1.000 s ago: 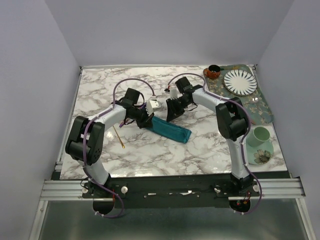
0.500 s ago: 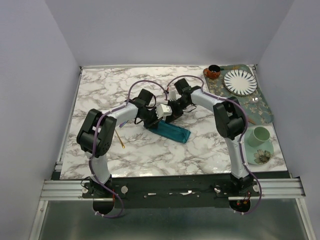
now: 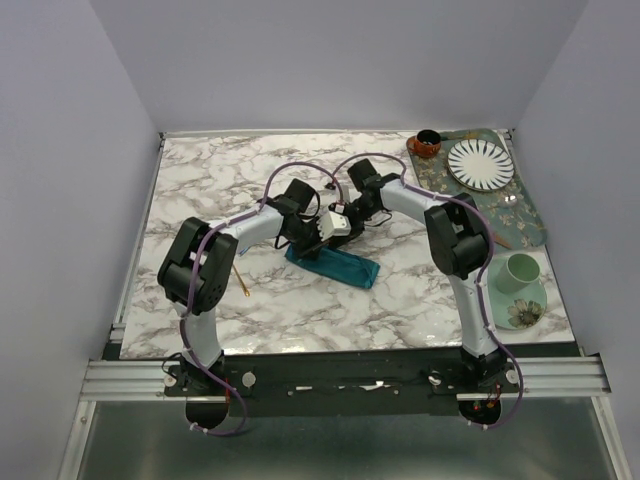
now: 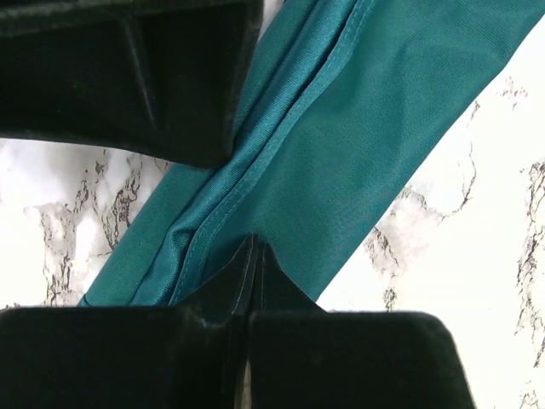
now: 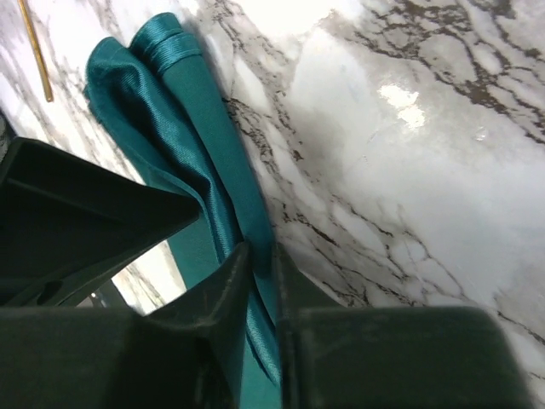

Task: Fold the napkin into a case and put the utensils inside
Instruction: Pick up the smaller rectangle-folded napkin from the center of the board.

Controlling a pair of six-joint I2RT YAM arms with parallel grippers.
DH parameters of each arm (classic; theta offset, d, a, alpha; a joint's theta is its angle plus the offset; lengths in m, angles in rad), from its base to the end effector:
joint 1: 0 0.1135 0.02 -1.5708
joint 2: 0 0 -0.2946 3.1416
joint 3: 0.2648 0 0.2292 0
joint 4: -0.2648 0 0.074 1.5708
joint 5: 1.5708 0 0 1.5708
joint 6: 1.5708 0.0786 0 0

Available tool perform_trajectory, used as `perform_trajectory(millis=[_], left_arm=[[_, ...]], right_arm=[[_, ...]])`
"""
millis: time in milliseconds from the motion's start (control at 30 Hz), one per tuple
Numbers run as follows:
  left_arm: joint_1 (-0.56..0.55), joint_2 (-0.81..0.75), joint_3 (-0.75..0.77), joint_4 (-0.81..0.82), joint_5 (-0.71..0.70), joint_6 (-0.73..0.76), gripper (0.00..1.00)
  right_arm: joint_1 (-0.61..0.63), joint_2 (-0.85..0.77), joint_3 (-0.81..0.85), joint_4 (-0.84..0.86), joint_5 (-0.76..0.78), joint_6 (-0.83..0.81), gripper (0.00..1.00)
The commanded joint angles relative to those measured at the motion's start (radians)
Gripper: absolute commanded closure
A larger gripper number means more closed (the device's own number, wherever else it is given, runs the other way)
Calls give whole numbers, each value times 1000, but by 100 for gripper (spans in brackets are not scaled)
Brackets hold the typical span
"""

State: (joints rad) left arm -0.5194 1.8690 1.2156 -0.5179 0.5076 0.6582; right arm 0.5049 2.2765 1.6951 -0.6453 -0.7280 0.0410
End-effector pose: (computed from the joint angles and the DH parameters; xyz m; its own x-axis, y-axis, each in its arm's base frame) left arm 0.3059 -0.2189 0.1768 -0.2669 0.7684 -0.5816 0.9622 0.2462 -0.1163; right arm 0.3892 0.2749 0.1415 -0.8461 -0.4326 -0.3114 -0.5233 0.5630 0.6397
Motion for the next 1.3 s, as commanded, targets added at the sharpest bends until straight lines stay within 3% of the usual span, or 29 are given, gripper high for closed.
perform_trajectory(millis=[0,267,467,633,1000,1267], left_arm=[[-1,-11,2,-13,-1,-23,96],[27,-74,51,15,68,-100,91],[93,-128,42,45,182,-296,87],[200,-195,-4,116,261,-442,78],[300,-358,-136,134,239,-496,75],[312,-383,-160,137,246,-480,75]], right_arm=[[-51,-44,8,-50,4,-21,68],[-106,-98,81,-228,-34,-167,37],[-69,-80,95,-263,16,-202,35],[-29,-37,115,-284,68,-227,29],[49,-5,97,-264,171,-256,31],[58,26,87,-243,214,-259,46]])
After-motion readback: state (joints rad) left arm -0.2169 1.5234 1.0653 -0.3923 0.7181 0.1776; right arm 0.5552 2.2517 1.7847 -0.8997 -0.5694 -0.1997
